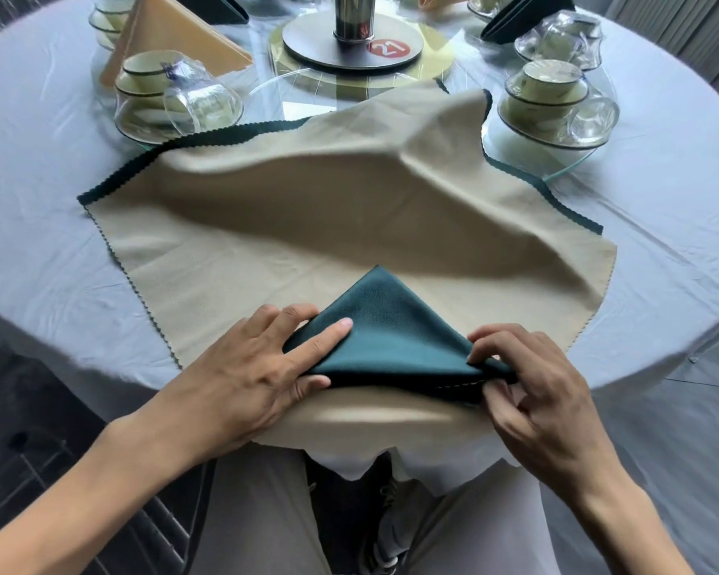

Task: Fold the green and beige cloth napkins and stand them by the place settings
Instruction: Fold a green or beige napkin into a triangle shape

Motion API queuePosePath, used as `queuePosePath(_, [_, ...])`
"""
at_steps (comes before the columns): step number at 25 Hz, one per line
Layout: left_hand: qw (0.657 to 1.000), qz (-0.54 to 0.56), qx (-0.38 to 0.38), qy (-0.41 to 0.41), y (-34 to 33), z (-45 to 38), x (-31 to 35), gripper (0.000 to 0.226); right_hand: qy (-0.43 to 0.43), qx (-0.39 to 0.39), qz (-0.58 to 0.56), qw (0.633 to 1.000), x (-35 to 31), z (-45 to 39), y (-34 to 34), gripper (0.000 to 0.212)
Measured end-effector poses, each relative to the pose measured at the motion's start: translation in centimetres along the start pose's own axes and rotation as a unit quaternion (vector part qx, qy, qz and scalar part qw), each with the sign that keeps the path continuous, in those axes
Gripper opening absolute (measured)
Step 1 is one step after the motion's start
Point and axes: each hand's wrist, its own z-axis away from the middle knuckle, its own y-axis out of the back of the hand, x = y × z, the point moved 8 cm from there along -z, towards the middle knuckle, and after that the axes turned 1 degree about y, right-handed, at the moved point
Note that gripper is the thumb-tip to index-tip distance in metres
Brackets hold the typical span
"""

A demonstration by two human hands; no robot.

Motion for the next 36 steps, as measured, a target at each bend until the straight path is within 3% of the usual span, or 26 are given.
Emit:
queuePosePath(3, [0.990,0.109,-0.019,0.082,1.1,0.7,0.0,0.071,-0.022,-0.031,0.039,0.999,0.1,0.6,0.2,0.035])
queuePosePath(5, [0.952,0.239,-0.037,0.190,1.7,0.6,-1.1,0.076,-0.046,-0.015,0.033,0.998,-0.7,0.5,0.9,0.037])
queuePosePath(7, [0.925,0.278,-0.029,0.256,1.8,-0.4,-2.2,0.075,-0.043,0.030,0.029,0.998,-2.9,-0.3,1.2,0.038])
queuePosePath(11, [0.931,0.246,-0.054,0.264,1.2,-2.7,-1.3,0.066,-0.018,0.009,0.154,0.988,-5.9,-1.9,-4.2,0.048])
queuePosePath(14, [0.892,0.360,-0.043,0.268,0.3,-3.1,-1.5,0.069,-0.057,-0.032,0.228,0.972,-4.7,-1.7,-7.2,0.059])
queuePosePath(16, [0.851,0.443,-0.043,0.280,-0.4,-3.1,-1.8,0.071,-0.064,-0.027,0.231,0.971,-4.3,-1.4,-7.3,0.061])
queuePosePath(17, [0.813,0.504,-0.052,0.288,-0.9,-3.1,-1.6,0.069,-0.066,-0.019,0.225,0.972,-4.4,-1.4,-7.1,0.061])
queuePosePath(20, [0.657,0.684,-0.132,0.288,-1.9,-2.7,0.4,0.041,-0.067,0.008,0.177,0.982,-4.6,-1.6,-6.6,0.060])
queuePosePath(22, [0.629,0.710,-0.156,0.273,-1.7,-2.6,1.5,0.030,-0.053,0.050,0.124,0.990,-5.1,-1.4,-5.7,0.054])
queuePosePath(24, [0.634,0.718,-0.121,0.262,-0.7,-2.9,1.6,0.035,-0.047,0.127,0.072,0.988,-6.1,-0.7,-3.1,0.037])
queuePosePath(25, [0.659,0.705,-0.091,0.246,0.5,-3.0,1.8,0.035,-0.049,0.152,0.053,0.986,-7.0,-0.4,-1.7,0.029])
queuePosePath(28, [0.822,0.547,0.028,0.153,5.7,-3.1,3.7,0.027,-0.095,0.066,-0.125,0.985,-9.3,-0.6,0.0,0.033])
queuePosePath(30, [0.882,0.456,0.070,0.100,8.0,-2.8,5.9,0.031,-0.129,0.029,-0.233,0.963,-9.6,-0.8,0.5,0.036])
queuePosePath(32, [0.906,0.414,0.059,0.064,8.2,-2.7,7.5,0.040,-0.125,0.063,-0.287,0.948,-9.0,-1.1,1.0,0.020])
queuePosePath(34, [0.918,0.388,0.060,0.056,7.7,-2.5,7.5,0.043,-0.124,0.053,-0.395,0.909,-7.8,-1.7,0.6,0.017])
queuePosePath(36, [0.916,0.356,0.156,0.095,8.7,-1.9,5.5,0.032,-0.118,-0.025,-0.472,0.873,-6.6,-2.5,-0.3,0.016])
